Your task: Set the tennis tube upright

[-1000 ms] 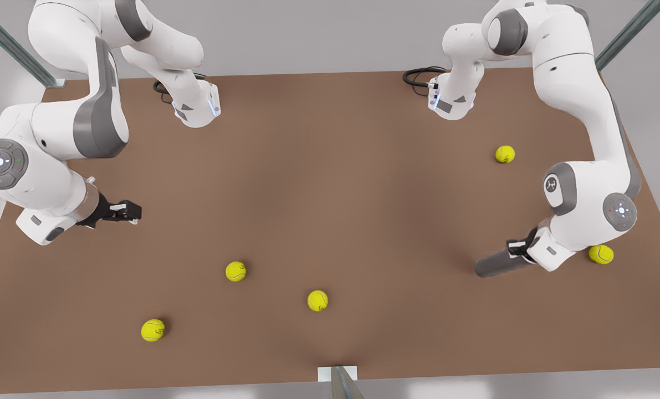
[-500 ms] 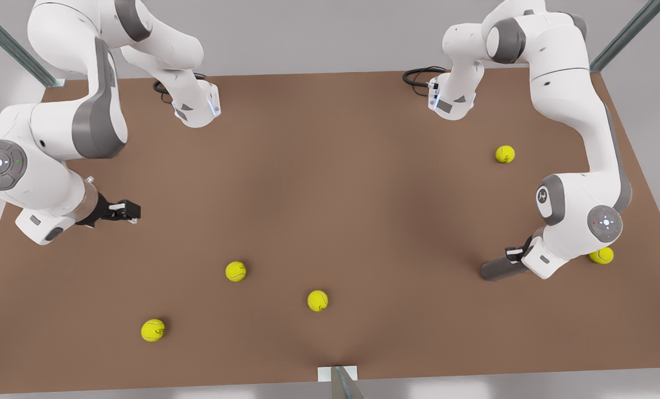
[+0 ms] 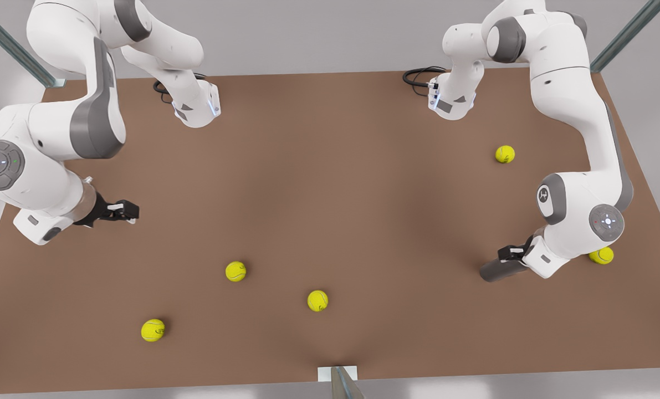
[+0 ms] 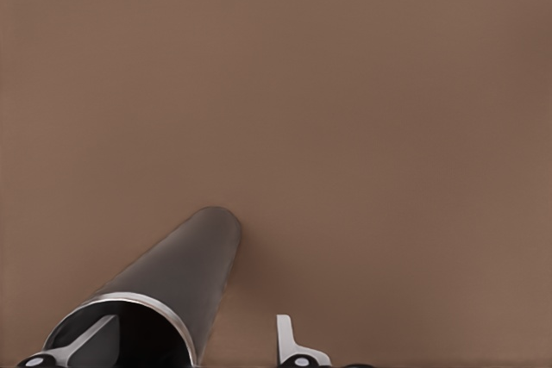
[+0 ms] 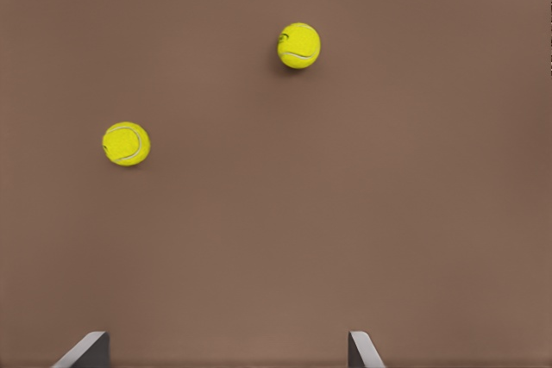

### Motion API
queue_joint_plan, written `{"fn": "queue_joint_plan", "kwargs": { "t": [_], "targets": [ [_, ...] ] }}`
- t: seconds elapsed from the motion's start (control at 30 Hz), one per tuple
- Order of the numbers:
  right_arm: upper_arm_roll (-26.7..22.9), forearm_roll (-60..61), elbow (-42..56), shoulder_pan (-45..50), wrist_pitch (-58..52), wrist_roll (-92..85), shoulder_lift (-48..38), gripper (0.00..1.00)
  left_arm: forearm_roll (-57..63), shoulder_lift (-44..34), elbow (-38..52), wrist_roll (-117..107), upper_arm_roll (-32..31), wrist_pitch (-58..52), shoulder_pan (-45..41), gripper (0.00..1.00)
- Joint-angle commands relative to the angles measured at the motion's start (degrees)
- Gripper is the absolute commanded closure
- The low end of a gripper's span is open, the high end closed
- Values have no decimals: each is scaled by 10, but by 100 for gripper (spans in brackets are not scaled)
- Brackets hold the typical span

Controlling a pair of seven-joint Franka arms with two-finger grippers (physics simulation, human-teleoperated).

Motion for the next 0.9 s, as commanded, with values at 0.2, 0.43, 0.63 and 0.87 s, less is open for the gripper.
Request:
{"fn": "queue_joint_plan", "kwargs": {
  "t": [0.2, 0.43, 0.63, 0.87],
  "targets": [
    [0, -2, 0, 0, 0, 0, 0, 0, 1, -16, 53, -2, 0, -71, 0, 0],
    [0, -4, 0, 2, 0, 0, 0, 0, 18, -18, 120, -3, 0, -187, 0, 0],
    [0, -7, 0, 4, -7, 2, 0, 0, 65, -98, 91, -3, -7, -221, -1, 0],
    [0, -4, -1, 2, -7, 4, 0, 0, 80, -142, 27, -15, -32, -212, 13, 0]
  ]
}}
